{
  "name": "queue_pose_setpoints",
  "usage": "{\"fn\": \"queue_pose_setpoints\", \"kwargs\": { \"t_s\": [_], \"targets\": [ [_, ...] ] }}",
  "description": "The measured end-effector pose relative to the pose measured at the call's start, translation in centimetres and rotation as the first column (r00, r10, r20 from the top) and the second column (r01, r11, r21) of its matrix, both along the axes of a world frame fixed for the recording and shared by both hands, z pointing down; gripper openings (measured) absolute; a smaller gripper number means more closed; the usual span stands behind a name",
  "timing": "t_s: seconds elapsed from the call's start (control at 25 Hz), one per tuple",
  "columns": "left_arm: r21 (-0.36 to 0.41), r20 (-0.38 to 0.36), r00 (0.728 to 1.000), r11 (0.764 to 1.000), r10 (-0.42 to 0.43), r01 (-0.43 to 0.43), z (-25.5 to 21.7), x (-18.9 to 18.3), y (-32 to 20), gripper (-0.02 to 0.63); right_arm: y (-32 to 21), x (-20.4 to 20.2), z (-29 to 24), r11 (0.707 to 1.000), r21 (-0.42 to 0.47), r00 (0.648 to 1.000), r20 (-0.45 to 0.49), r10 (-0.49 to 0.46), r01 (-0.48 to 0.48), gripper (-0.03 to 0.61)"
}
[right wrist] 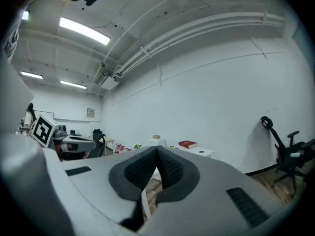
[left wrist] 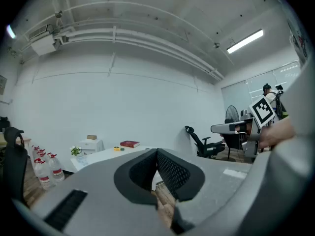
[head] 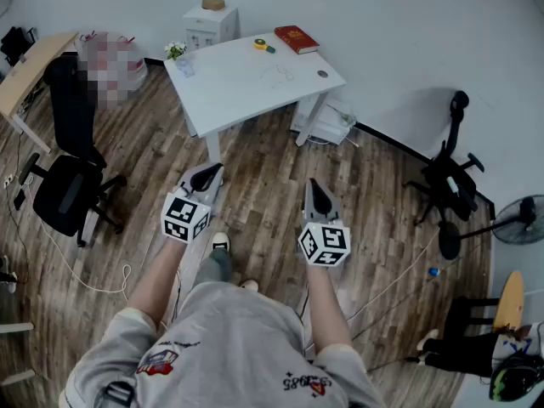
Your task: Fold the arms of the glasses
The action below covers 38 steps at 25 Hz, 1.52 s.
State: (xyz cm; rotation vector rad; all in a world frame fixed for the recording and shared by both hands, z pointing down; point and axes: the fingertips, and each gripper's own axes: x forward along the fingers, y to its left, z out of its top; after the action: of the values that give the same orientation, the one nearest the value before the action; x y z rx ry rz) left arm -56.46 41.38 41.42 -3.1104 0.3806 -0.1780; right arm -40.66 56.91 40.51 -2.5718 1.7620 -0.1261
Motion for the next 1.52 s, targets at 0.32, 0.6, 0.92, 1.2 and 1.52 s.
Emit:
{"fn": "queue_pose_setpoints", "kwargs": {
  "t_s": [0.32,0.6,0.92,1.2,1.52],
  "targets": [
    [0.017,-0.004,1.0,1.0,-0.002,0.002,-0.2,0.4,1.4,0.032,1.6,0.2,0.1,0.999,0.026,0.999,0.034,-0.024,0.023,0.002],
    [-0.024,0.048,0.998,0.999,0.043,-0.042,2.4,1.4,4.2,0.236,4.6,1.0,2.2,1.0,0.02,0.998,0.055,-0.003,0.002,0.017],
    [-0.052,0.037,0.999,0.998,0.031,-0.029,3.2,2.8,4.8,0.324,5.7,2.9,3.3,0.999,0.035,0.998,0.068,0.005,-0.008,0.305],
    [-0.072,0.014,0.998,0.996,0.054,-0.053,2.6,6.8,2.6,0.324,3.6,6.4,3.5,1.0,0.015,0.996,0.087,0.01,-0.011,0.304],
    [-0.108,0.026,0.995,0.99,0.096,-0.093,4.8,15.7,-4.1,0.324,-3.7,13.8,4.3,1.0,0.003,0.994,0.107,0.019,-0.019,0.285]
  ]
}}
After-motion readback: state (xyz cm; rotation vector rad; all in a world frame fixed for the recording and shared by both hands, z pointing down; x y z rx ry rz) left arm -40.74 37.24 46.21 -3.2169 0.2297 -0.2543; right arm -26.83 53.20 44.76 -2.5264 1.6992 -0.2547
